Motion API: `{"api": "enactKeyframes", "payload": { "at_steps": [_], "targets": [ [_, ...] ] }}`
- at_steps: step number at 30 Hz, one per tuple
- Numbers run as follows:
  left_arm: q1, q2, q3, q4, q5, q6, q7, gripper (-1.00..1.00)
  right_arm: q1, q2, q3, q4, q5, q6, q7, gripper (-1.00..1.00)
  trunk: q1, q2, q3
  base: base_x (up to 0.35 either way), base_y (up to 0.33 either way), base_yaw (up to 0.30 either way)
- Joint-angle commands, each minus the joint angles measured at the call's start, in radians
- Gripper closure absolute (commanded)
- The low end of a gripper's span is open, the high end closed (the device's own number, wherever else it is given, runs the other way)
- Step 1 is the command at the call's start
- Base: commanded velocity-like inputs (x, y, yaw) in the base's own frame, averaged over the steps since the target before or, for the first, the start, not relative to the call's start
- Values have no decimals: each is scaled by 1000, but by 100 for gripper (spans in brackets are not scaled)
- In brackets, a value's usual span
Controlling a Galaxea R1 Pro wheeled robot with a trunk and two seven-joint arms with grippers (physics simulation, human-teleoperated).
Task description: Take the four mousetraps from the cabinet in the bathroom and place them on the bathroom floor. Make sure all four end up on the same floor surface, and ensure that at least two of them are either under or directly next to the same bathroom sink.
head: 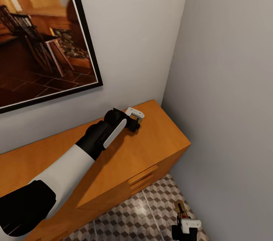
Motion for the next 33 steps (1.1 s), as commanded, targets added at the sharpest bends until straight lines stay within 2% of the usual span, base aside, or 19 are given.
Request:
{"api": "enactKeyframes", "payload": {
  "at_steps": [1,10,15,19,33],
  "targets": [
    [-1,0,-2,-1,10,3,10,-100,-1,0,9,1,-5,-2,-6,100,1,-2,-2,0,0,0],
    [0,-1,-9,-1,10,3,10,-100,-1,0,9,1,-5,-2,-6,100,1,-2,-9,0,0,0],
    [1,-1,-48,-2,10,3,10,-100,-1,0,9,1,-5,-2,-6,100,1,-2,-11,0,0,0],
    [0,-1,-59,-5,10,3,10,-100,-1,0,9,1,-5,-2,-6,100,1,-2,-11,0,0,0],
    [1,-10,-64,-7,10,3,10,-100,-1,0,9,1,-5,-2,-6,100,1,-2,-11,0,0,0]
  ]
}}
